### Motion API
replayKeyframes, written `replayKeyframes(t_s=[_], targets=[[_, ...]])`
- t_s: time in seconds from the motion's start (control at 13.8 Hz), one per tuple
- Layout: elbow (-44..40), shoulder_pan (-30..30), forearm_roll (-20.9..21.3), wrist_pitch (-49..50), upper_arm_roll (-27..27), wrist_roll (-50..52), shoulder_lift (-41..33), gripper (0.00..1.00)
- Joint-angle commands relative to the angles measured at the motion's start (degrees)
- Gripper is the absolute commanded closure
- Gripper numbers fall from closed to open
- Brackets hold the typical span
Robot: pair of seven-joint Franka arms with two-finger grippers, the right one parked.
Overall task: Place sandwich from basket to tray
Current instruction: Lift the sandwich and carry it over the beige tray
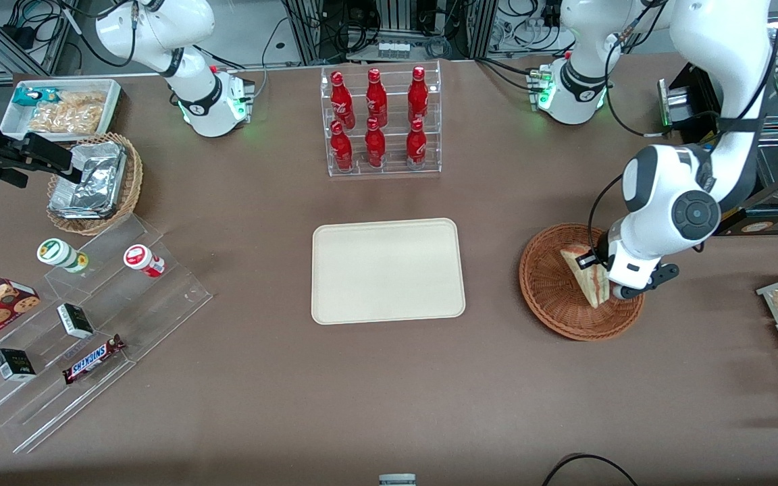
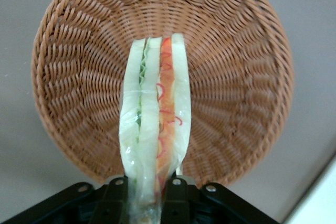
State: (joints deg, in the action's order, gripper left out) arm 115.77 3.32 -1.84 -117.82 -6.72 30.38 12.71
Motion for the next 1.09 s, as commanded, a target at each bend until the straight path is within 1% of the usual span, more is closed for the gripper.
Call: replayKeyframes(t_s=[0.0,0.15,0.51,0.8,1.02], targets=[[-4.8,4.2,0.5,5.6,-0.1,-0.4,0.1,0.93],[-6.5,8.1,0.5,5.7,-0.1,-0.5,1.5,0.93],[-14.7,17.6,-0.2,5.5,-0.1,1.3,8.7,0.91],[-23.5,25.4,-0.3,5.1,-0.1,9.4,16.9,0.91],[-30.7,29.8,-0.1,4.1,-0.1,14.2,23.3,0.92]])
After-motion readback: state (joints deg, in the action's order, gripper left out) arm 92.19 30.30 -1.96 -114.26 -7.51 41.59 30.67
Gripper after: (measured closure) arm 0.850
